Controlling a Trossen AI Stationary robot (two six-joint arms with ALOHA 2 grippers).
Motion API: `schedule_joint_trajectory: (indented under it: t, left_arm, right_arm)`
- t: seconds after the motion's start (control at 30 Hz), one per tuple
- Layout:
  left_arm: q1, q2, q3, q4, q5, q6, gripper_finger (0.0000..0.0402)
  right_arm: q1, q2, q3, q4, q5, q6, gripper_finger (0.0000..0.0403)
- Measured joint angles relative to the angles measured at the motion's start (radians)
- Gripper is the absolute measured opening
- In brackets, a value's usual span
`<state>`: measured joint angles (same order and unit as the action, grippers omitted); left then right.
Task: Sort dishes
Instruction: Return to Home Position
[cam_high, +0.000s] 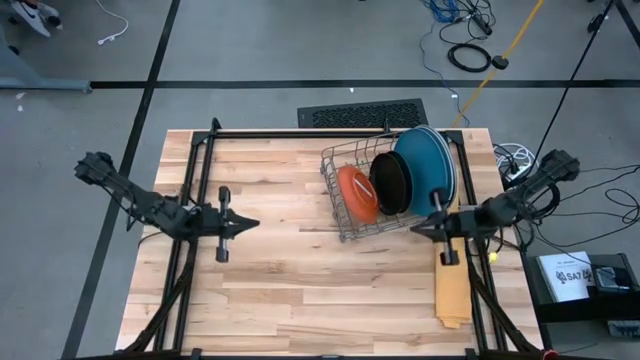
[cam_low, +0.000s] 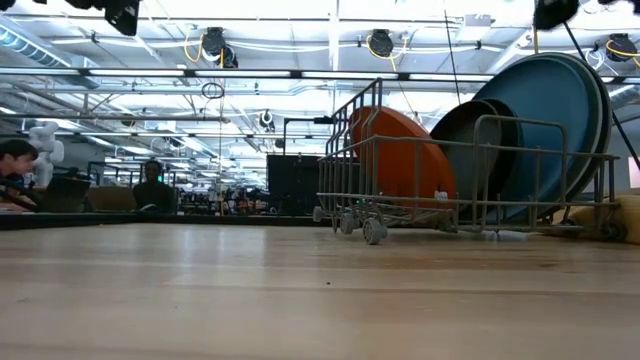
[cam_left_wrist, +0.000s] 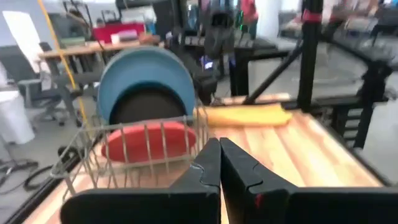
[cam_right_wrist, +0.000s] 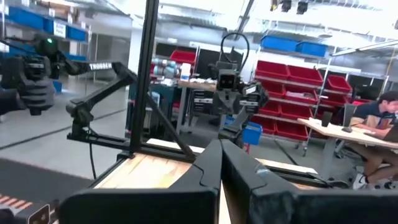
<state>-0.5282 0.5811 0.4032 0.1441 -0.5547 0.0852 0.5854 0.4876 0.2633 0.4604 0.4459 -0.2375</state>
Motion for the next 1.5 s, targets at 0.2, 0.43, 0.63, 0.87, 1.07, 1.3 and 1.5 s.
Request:
schedule_joint_trajectory:
  t: [0.2,0.43,0.63,0.87,1.07,1.3,1.5]
  left_arm:
    - [0.02,-0.153,-0.088,0.014,0.029,0.028,0.0]
    - [0.06,-0.344,-0.297,0.143,0.071,0.025,0.0]
    - [0.094,-0.463,-0.396,0.093,0.098,-0.01,0.0]
    - [0.133,-0.503,-0.396,-0.039,0.072,-0.057,0.0]
    - [0.138,-0.501,-0.397,-0.073,0.076,-0.133,0.0]
    - [0.137,-0.5,-0.397,-0.076,0.156,-0.133,0.0]
    - [0.137,-0.5,-0.397,-0.05,0.131,-0.132,0.0]
  right_arm:
    - [0.0,-0.356,-0.126,-0.189,-0.002,0.044,0.0]
    - [-0.001,-0.478,-0.158,-0.386,-0.005,0.077,0.0]
    - [-0.001,-0.485,-0.158,-0.487,-0.007,0.139,0.0]
    - [-0.001,-0.483,-0.223,-0.461,-0.009,0.206,0.0]
    - [-0.002,-0.465,-0.238,-0.423,-0.092,0.244,0.0]
    - [-0.001,-0.461,-0.245,-0.418,-0.238,0.298,0.0]
    - [-0.002,-0.46,-0.245,-0.418,-0.236,0.299,0.0]
